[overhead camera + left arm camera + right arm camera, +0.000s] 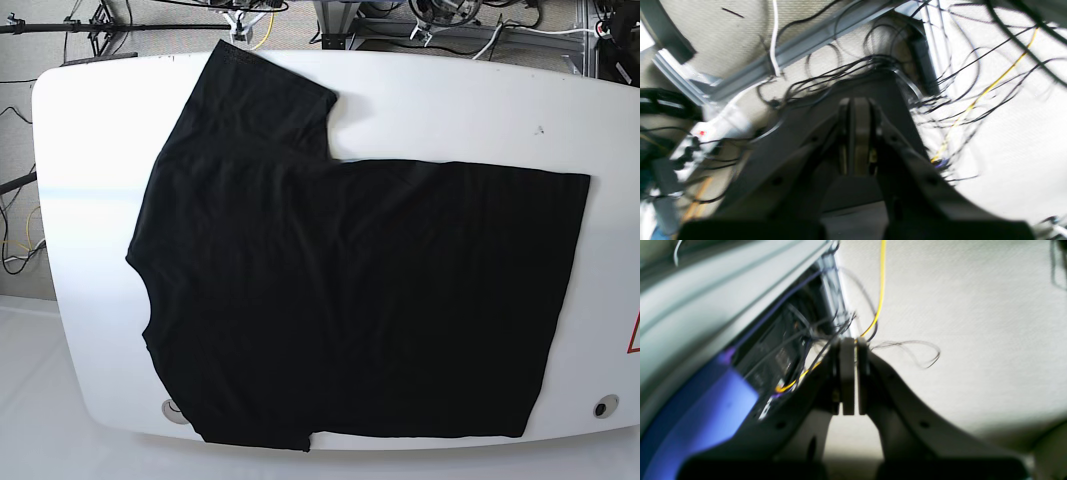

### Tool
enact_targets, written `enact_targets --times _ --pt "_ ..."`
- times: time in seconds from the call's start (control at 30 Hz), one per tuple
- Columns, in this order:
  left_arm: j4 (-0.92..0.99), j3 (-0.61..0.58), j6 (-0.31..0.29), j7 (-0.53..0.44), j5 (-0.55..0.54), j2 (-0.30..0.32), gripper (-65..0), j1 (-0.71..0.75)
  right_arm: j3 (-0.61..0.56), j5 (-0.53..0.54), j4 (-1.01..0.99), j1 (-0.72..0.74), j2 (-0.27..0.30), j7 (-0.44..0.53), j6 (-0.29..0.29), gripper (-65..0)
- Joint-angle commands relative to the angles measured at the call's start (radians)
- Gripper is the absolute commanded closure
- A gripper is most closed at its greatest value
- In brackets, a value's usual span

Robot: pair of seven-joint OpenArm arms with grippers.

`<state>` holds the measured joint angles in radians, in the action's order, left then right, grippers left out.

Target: Fold the T-shirt properly

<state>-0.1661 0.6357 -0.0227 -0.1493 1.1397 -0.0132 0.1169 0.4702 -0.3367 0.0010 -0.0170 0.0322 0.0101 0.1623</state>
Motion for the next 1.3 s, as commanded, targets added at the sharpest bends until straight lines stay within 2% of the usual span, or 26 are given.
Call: enact_targets --times 0.0,0.37,0.77,1.1,1.27 --pt "-0.016 -0.01 0.004 0.004 0.006 0.009 0.0 0.014 -0.001 0.017 -0.001 -0.001 0.009 -0.002 0.011 0.0" --pt "-0.058 -0.042 0.01 0.005 0.042 0.021 0.0 0.058 -0.003 0.002 0.005 -0.013 0.018 0.021 0.007 0.0" --pt "-0.065 -0.005 0.015 -0.024 0.033 0.021 0.0 0.078 -0.007 -0.018 0.012 -0.027 0.019 0.028 0.01 0.0" --pt "-0.029 -0.009 0.012 -0.044 -0.028 0.017 0.0 0.057 -0.011 -0.008 0.016 -0.019 0.02 0.008 0.006 0.0" --pt "-0.053 -0.02 -0.014 -0.072 -0.151 0.022 0.0 0.101 -0.017 0.02 0.104 -0.099 0.016 0.015 0.018 0.0"
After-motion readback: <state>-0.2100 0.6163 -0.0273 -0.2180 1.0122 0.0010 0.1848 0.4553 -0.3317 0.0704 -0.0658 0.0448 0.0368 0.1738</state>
